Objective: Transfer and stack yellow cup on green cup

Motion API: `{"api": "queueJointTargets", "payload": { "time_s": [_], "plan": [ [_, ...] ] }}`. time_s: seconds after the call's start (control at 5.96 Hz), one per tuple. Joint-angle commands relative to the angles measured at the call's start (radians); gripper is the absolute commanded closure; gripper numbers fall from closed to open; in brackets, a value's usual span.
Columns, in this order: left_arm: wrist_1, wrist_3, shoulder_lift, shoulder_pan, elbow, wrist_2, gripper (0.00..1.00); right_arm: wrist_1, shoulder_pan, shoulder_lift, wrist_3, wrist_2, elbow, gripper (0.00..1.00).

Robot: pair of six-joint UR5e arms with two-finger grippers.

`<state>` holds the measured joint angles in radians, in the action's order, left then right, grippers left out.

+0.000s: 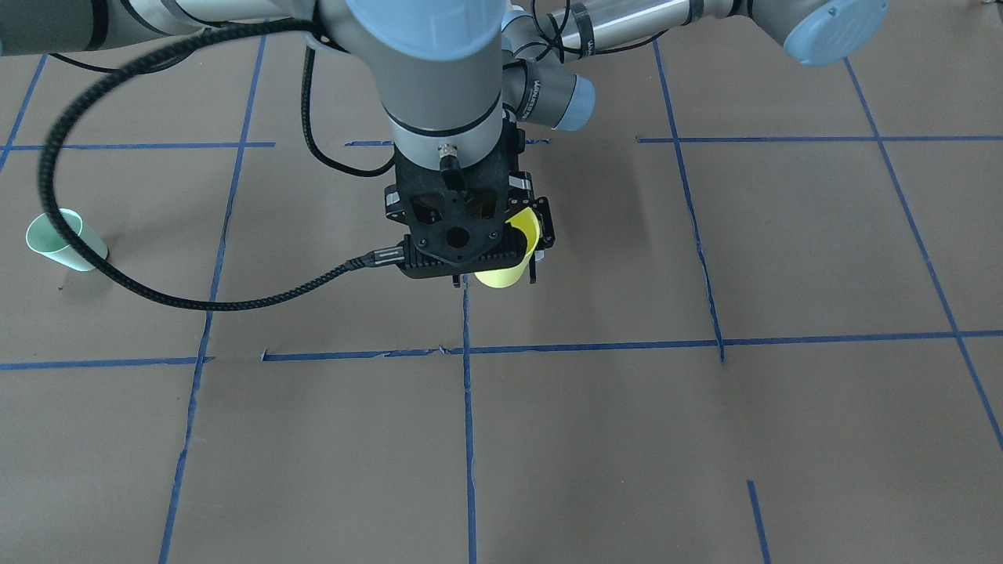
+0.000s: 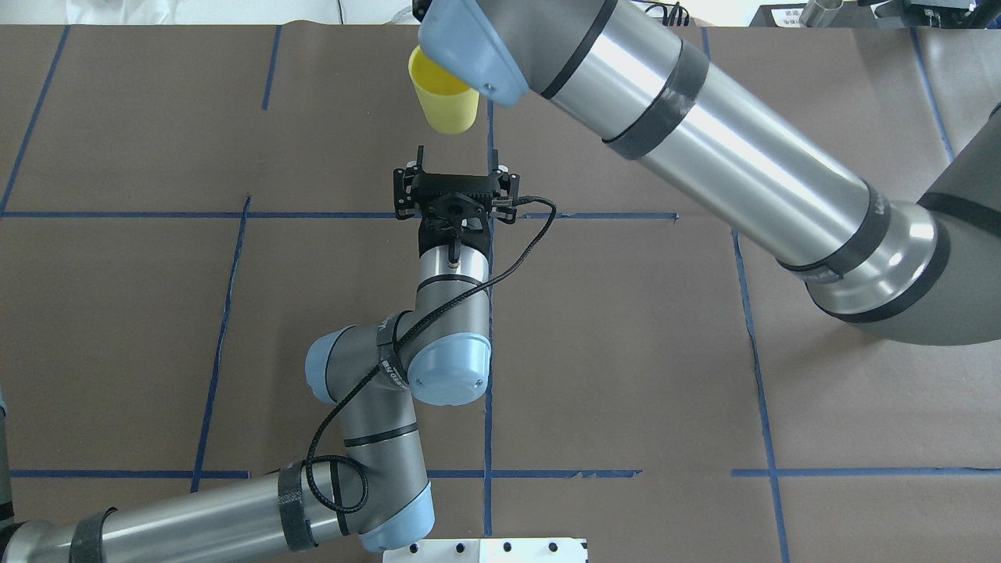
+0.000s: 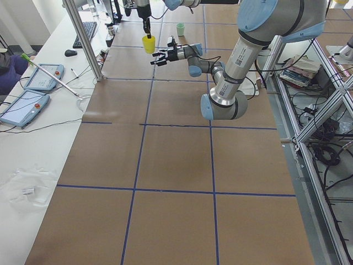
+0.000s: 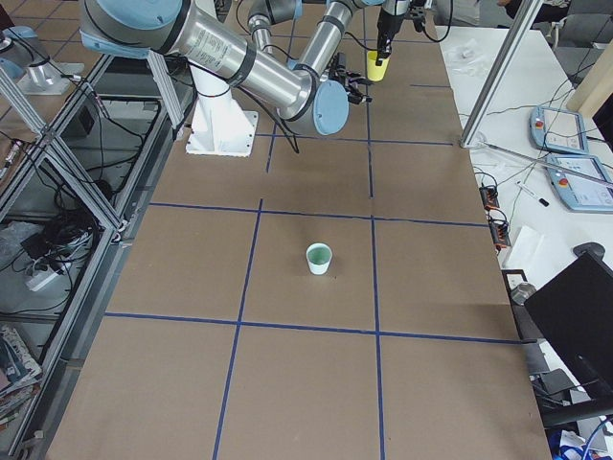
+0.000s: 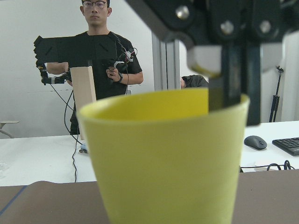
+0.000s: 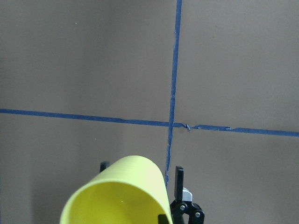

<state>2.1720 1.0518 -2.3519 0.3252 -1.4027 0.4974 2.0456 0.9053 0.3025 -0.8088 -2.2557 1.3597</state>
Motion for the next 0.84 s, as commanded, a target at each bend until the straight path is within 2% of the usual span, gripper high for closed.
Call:
{"api": "queueJointTargets", "payload": {
  "time_s": [0.0, 0.17, 0.34, 0.5, 0.67],
  "plan": [
    [0.003, 0.004, 0.022, -0.008, -0.001, 0.001, 0.0, 0.001, 0.11, -0.054, -0.018, -0.098, 0.004, 1.0],
    [0.003, 0.002, 0.022, -0.006, -0.002, 0.004, 0.0, 0.008, 0.133, -0.069, -0.018, -0.11, 0.004, 1.0],
    [0.003, 0.001, 0.022, -0.006, -0.008, 0.004, 0.0, 0.04, 0.136, -0.033, -0.009, -0.105, 0.013, 1.0],
    [0.012, -0.077, 0.023, 0.003, -0.019, 0.006, 0.02, 0.041, 0.142, 0.024, -0.004, -0.101, 0.063, 1.0],
    [0.023, -0.157, 0.026, 0.033, -0.062, 0.033, 0.02, 0.041, 0.148, 0.15, 0.008, -0.099, 0.194, 1.0]
  ]
}}
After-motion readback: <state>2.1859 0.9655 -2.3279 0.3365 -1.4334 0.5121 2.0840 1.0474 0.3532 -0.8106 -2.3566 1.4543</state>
